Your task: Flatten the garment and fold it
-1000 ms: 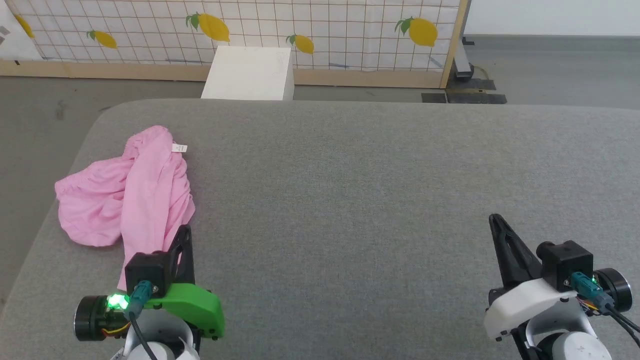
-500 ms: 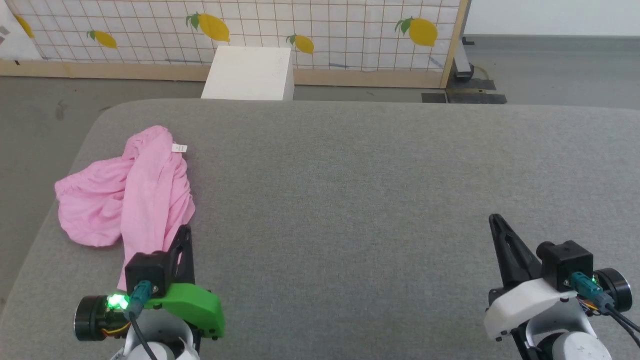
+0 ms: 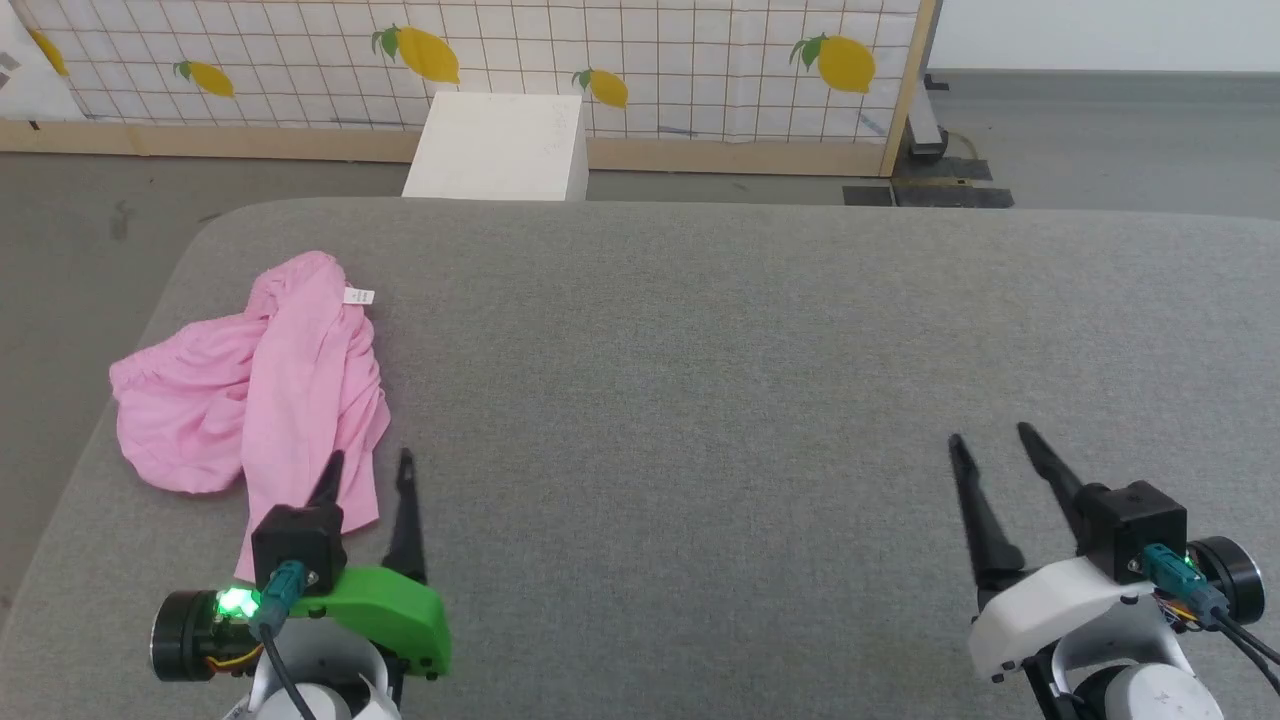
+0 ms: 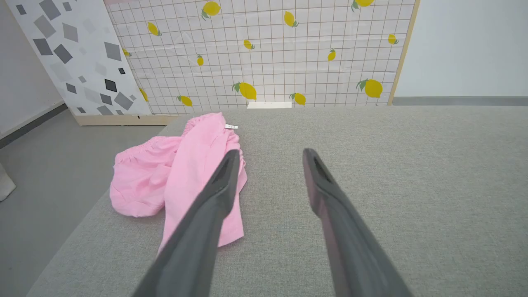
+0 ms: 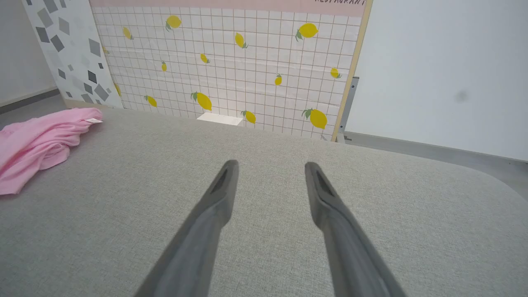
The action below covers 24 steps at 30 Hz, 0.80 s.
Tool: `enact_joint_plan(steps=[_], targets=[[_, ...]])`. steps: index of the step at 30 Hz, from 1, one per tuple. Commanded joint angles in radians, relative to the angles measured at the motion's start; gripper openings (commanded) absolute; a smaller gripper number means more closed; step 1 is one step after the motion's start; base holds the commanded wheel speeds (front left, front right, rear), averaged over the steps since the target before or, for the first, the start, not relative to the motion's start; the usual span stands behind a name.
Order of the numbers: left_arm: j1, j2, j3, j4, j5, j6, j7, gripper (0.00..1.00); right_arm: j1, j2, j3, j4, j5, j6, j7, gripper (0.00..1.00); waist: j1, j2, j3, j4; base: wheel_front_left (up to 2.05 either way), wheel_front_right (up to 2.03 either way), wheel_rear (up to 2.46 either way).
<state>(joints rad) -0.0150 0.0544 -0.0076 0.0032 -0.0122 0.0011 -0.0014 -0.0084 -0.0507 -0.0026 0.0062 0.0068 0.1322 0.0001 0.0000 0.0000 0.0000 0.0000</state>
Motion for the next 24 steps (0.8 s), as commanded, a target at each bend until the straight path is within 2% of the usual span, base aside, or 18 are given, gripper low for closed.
enact_joint_plan(steps=[1, 14, 24], targets=[[0.002, 0.0, -0.002, 0.003, -0.007, 0.001, -0.004, 1.0, 0.002, 0.0, -0.001, 0.003, 0.008, 0.0, -0.005, 1.0, 0.0, 0.0, 0.0, 0.0, 0.0, 0.0, 0.0], [0.005, -0.001, -0.019, 0.024, -0.046, 0.006, -0.031, 1.0, 0.008, 0.0, -0.01, 0.033, 0.043, 0.0, -0.032, 1.0, 0.0, 0.0, 0.0, 0.004, 0.0, 0.0, 0.0], [0.008, 0.0, -0.021, 0.038, -0.073, 0.01, -0.052, 1.0, 0.013, 0.0, -0.013, 0.049, 0.065, 0.0, -0.052, 1.0, 0.0, 0.0, -0.003, 0.036, 0.0, 0.0, 0.0]])
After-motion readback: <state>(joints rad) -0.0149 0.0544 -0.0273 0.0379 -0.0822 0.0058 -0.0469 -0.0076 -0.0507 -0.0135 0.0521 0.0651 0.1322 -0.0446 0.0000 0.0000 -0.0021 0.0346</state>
